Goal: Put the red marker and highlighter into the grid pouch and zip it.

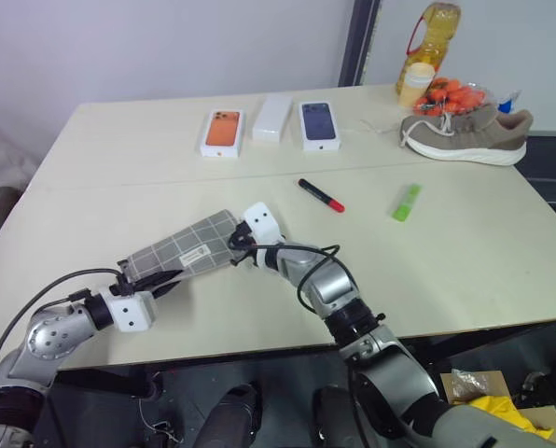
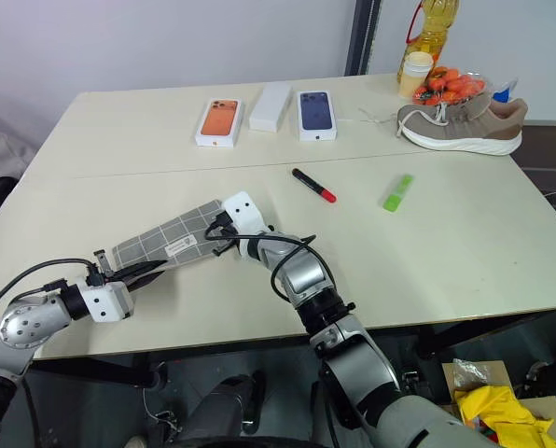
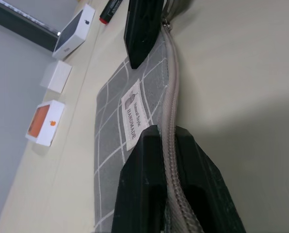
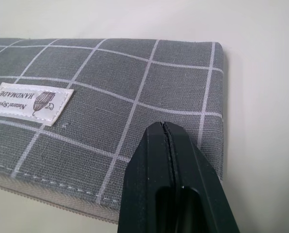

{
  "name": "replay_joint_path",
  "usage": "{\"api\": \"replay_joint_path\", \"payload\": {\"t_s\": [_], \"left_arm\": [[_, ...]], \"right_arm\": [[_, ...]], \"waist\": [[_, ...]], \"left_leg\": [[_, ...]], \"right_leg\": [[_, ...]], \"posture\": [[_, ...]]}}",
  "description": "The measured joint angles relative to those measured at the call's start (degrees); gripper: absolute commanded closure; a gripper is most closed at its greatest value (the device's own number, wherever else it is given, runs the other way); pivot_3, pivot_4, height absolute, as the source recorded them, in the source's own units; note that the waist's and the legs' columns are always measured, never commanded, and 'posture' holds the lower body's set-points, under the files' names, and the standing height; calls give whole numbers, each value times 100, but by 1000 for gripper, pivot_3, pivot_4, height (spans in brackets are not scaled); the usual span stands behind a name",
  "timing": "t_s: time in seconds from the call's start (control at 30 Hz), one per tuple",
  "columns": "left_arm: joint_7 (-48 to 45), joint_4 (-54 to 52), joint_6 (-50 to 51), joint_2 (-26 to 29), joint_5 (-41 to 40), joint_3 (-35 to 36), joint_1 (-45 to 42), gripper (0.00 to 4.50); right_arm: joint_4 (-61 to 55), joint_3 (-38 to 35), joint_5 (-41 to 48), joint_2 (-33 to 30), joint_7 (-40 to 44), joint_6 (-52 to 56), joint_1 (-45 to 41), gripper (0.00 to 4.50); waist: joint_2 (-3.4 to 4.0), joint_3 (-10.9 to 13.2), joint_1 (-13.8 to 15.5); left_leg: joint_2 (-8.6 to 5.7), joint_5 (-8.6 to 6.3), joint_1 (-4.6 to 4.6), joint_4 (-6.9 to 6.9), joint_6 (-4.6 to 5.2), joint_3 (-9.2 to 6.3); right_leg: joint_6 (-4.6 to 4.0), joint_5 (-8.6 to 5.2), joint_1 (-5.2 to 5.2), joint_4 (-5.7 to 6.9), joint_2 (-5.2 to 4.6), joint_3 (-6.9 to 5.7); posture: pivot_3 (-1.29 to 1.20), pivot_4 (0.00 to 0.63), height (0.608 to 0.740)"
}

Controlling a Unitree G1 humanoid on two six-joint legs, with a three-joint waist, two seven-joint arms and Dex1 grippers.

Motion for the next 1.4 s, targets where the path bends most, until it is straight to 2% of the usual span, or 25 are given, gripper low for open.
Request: {"api": "replay_joint_path", "payload": {"t_s": [0.17, 0.27, 0.4, 0.5, 0.67, 0.77, 1.17, 1.4], "left_arm": [[-9, -580, 1062, -383, -685, -6, 122, 4450], [40, -1265, 2071, -645, -1095, 5, 167, 4500], [272, -2136, 3173, -1068, -1348, 4, 153, 4500], [474, -2305, 3621, -1369, -1318, -9, 19, 4500], [655, -2360, 3913, -1786, -1189, -89, -209, 4500], [611, -2395, 3916, -1820, -1131, -209, -273, 4500], [387, -2394, 3899, -1868, -935, -354, -414, 4500], [371, -2393, 3899, -1877, -904, -359, -416, 4500]], "right_arm": [[-115, -63, -108, -238, -110, -343, 10, 4500], [-440, -216, -85, -695, 87, -445, 11, 3752], [-1175, -744, 246, -1341, 519, -201, -34, 1646], [-1579, -972, 433, -1794, 795, 138, -10, 96], [-2019, -859, 488, -2196, 1159, 462, 330, 36], [-2038, -707, 407, -2228, 1188, 457, 375, 36], [-1858, 153, -838, -2879, 1104, -344, 239, 36], [-1842, 258, -1513, -3392, 1091, -577, 240, 36]], "waist": [[0, 1, 7], [2, 3, 16], [0, 2, 6], [6, 5, -9], [5, 5, 6], [5, 5, 7], [4, 5, 36], [3, 6, 40]], "left_leg": [[-1, 1, -1, 4, 1, 0], [-1, 1, -4, 5, 2, -1], [0, 1, -7, 10, 2, -1], [3, 1, -7, 6, 2, 0], [2, 2, -7, 9, 2, 1], [2, 2, -7, 10, 2, 1], [0, 2, -7, 16, 1, 1], [0, 2, -8, 16, 1, 1]], "right_leg": [[1, 1, 2, 1, 0, 0], [1, 0, 1, 3, 0, 0], [1, 0, 8, 3, 0, 0], [0, 0, 20, 6, 4, 1], [1, 0, 27, 3, 0, 1], [1, 0, 27, 3, 0, 1], [1, 0, 34, -4, -2, -1], [1, 0, 35, -5, -3, -1]], "posture": [[0, 150, 740], [0, 150, 740], [0, 150, 740], [0, 150, 740], [0, 150, 740], [0, 150, 740], [0, 150, 740], [0, 150, 740]]}}
